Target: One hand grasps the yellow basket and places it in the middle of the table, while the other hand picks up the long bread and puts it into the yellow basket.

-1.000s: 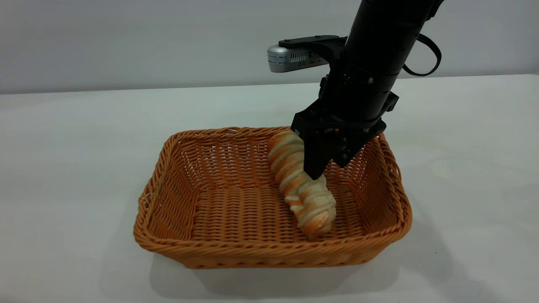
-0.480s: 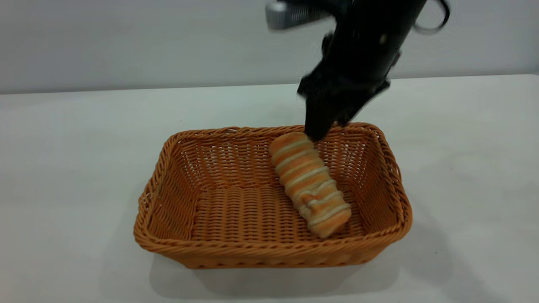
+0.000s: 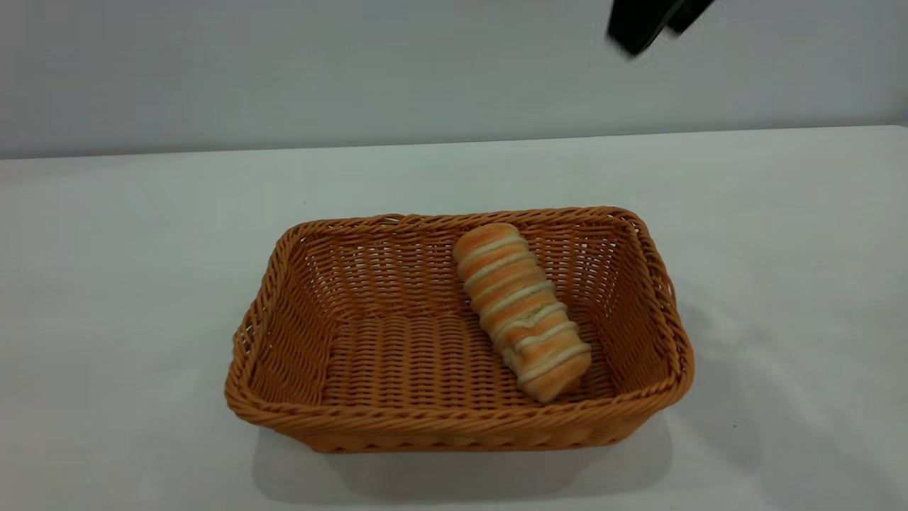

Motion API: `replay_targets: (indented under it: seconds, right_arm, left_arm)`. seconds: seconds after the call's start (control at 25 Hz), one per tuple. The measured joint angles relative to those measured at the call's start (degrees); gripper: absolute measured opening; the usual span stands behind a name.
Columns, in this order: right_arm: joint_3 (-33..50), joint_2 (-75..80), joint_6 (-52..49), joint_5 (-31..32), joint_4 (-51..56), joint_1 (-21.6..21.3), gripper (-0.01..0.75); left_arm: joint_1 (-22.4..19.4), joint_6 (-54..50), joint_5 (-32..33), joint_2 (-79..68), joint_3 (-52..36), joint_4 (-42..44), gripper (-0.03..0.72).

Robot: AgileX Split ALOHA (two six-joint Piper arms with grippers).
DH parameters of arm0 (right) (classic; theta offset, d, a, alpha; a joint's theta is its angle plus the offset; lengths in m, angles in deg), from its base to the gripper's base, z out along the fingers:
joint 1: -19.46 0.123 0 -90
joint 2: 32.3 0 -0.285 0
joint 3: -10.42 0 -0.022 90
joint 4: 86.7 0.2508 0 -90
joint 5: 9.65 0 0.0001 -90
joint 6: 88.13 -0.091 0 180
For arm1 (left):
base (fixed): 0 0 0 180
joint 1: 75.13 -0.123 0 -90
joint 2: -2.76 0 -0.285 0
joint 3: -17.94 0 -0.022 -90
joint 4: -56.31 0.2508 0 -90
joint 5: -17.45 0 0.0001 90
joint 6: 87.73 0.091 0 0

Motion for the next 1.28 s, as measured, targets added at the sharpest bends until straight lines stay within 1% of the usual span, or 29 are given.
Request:
replay_targets:
  seconds: [0.12, 0.24, 0.48, 0.68, 0.8, 0.96, 1.16, 1.28]
  right_arm:
    - [0.0, -4.35, -0.37, 2.31, -0.28, -0.07, 0.453]
    - [0.0, -8.52, -0.98, 4.89, -0.39, -0.09, 0.453]
    - [0.05, -16.28, -1.17, 7.12, -0.83, -0.09, 0.453]
    - [1.71, -20.55, -1.22, 10.88, -0.94, -0.09, 0.453]
    - [6.0, -24.64, -1.39, 11.02, -0.94, -0.09, 0.453]
    - [15.1, -32.17, -1.9, 10.87, -1.01, -0.09, 0.453]
    - [26.72, -45.6, -3.1, 9.9, -1.01, -0.09, 0.453]
    - [31.79, -54.05, -4.53, 9.94, -1.01, -0.09, 0.453]
  left_arm:
    - [0.0, -0.07, 2.67, 5.21, -1.69, 0.88, 0.584]
    - [0.0, -1.3, 2.72, 11.31, -5.6, 1.0, 0.584]
    - [0.0, -2.58, 2.72, 22.18, -14.11, 1.17, 0.584]
    - [0.0, -4.38, 2.72, 26.4, -15.43, 1.24, 0.584]
    - [0.0, -5.42, 2.72, 26.63, -16.04, 1.24, 0.584]
    - [0.0, -5.59, 2.13, 26.63, -16.72, 1.12, 0.584]
    - [0.0, -5.59, 1.89, 26.63, -16.73, 1.12, 0.584]
    - [0.0, -5.59, 1.89, 26.63, -16.78, 1.12, 0.584]
